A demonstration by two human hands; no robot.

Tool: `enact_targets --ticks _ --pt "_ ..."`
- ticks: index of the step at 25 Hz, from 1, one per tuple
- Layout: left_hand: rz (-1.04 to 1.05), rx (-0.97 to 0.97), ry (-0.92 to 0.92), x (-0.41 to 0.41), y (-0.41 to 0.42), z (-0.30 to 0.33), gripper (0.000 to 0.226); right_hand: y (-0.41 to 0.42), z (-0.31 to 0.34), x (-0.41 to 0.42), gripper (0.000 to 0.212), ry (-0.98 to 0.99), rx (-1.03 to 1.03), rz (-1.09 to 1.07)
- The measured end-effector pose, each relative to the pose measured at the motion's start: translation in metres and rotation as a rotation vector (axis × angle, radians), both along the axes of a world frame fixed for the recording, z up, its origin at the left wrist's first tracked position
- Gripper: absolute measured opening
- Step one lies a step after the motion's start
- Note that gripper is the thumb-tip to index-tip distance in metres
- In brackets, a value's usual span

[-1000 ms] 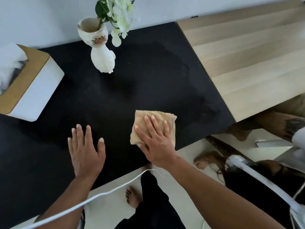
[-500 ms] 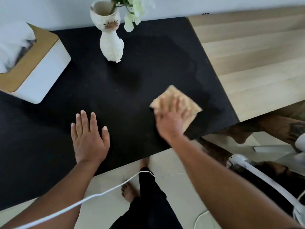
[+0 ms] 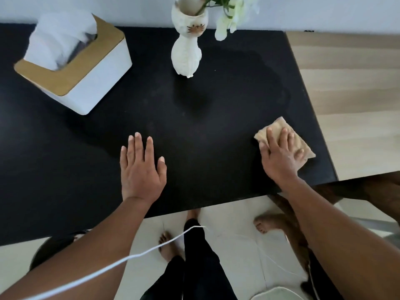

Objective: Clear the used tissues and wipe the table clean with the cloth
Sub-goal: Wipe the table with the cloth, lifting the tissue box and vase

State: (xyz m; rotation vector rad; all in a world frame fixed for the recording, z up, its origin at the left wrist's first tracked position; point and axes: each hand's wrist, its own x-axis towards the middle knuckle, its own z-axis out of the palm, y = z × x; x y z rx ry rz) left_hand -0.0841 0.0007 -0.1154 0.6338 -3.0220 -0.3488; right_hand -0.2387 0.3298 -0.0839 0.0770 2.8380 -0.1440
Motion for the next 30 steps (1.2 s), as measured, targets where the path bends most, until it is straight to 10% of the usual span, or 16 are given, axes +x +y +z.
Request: enact_targets --ticks 4,12,18,22,30 --pt "0.012 0.01 0.002 0.0 -0.001 0.0 0.069 -0.111 -0.012 -0.05 0.061 0.002 -0.044 -0.014" --pt "0.137 0.062 0.09 0.002 0.002 -0.004 0.063 -0.18 -0.015 0.055 0.058 0.084 -0.144 0.746" --pt "0.114 0.092 -0.004 0.006 -0.008 0.009 0.063 -0.014 -0.01 0.065 0.069 0.046 -0.057 0.423" --pt "0.121 0.049 -0.041 0.043 -0.064 0.013 0.069 -0.066 -0.008 0.003 0.068 -0.011 -0.097 0.014" --pt "0.171 -0.025 -0.021 0.073 -0.086 -0.001 0.067 -0.304 -0.018 0.002 0.059 0.012 -0.118 0.527"
